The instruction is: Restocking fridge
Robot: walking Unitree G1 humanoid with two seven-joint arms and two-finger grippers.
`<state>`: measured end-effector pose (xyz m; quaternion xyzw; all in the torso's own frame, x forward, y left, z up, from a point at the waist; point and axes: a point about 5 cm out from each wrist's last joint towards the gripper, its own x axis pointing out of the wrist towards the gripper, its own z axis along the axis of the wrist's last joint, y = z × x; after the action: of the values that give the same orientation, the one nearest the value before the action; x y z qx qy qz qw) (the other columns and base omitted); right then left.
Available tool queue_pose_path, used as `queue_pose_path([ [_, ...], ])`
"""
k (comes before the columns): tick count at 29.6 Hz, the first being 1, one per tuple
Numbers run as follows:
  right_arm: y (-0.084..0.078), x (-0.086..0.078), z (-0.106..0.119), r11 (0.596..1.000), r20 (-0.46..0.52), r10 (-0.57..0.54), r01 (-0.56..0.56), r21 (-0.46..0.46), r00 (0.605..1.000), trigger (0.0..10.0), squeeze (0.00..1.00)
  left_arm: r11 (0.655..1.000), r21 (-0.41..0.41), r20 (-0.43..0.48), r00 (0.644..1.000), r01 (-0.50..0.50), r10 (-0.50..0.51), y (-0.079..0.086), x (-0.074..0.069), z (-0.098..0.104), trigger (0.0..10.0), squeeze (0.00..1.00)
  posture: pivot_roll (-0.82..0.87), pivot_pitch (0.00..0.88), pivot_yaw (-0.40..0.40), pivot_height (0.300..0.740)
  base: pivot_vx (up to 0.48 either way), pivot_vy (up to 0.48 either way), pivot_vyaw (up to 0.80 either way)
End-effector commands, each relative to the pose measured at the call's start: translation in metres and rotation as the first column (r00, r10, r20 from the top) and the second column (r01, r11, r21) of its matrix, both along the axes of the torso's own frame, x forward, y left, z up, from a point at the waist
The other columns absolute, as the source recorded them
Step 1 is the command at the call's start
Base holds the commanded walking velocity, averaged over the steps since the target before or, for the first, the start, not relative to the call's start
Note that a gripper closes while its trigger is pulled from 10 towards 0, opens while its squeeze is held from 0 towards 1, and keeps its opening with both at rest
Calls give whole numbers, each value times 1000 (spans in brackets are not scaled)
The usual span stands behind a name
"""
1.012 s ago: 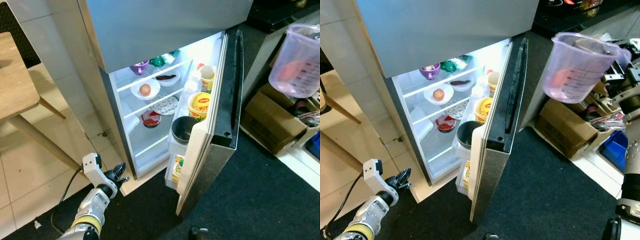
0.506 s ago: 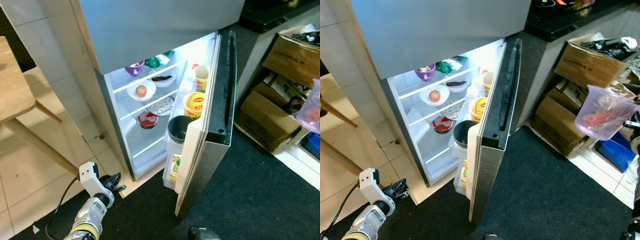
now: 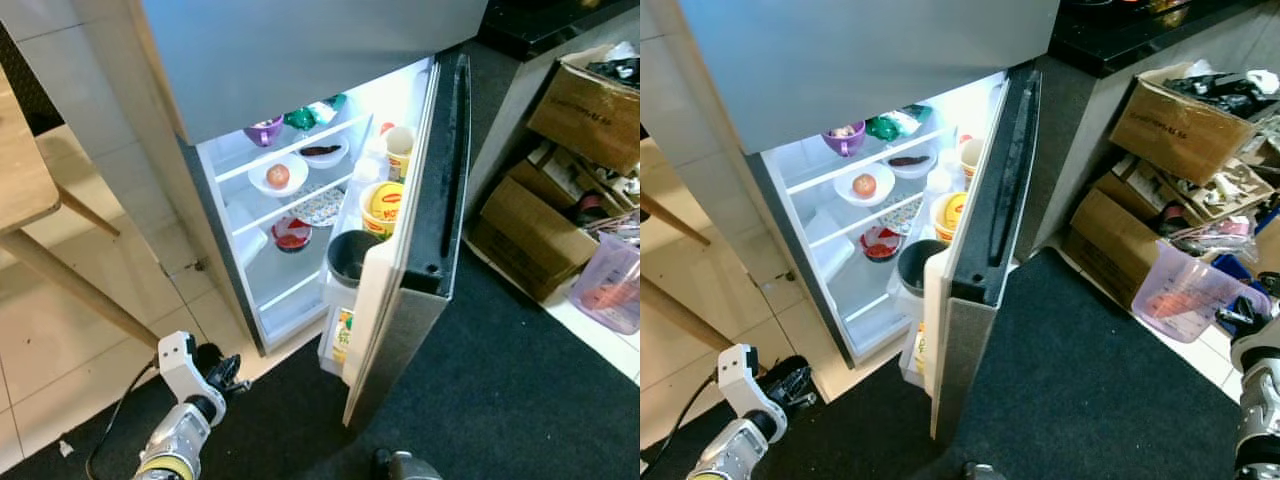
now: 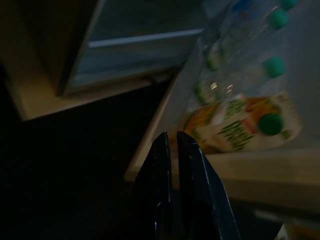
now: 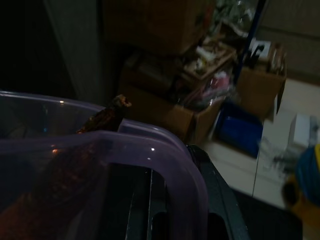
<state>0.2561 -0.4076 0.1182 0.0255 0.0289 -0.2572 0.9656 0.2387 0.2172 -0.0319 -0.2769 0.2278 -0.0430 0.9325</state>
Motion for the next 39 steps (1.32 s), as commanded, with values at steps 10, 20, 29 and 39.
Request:
queue_pose_path([
  [10,-1,1,4,1000,34,-1,2,-18,999,10000,0,1000,-1,-40,999,-8,8,1,-12,-8,10000,0,-15,79,-32,740,0,-441,0],
  [20,3,7,9,999,51,25,-23,-39,998,10000,0,999,17,-26,999,-45,45,7,-8,-5,10000,0,-17,83,-32,740,0,-36,0],
  [29,5,12,15,997,69,52,-48,-57,996,10000,0,958,-63,157,946,-278,285,37,25,32,10000,0,-18,85,-34,740,0,0,0],
  [39,6,15,21,996,82,63,-57,-73,995,10000,0,910,-337,358,927,240,-112,-29,48,53,10000,0,-16,85,-34,740,0,0,0],
])
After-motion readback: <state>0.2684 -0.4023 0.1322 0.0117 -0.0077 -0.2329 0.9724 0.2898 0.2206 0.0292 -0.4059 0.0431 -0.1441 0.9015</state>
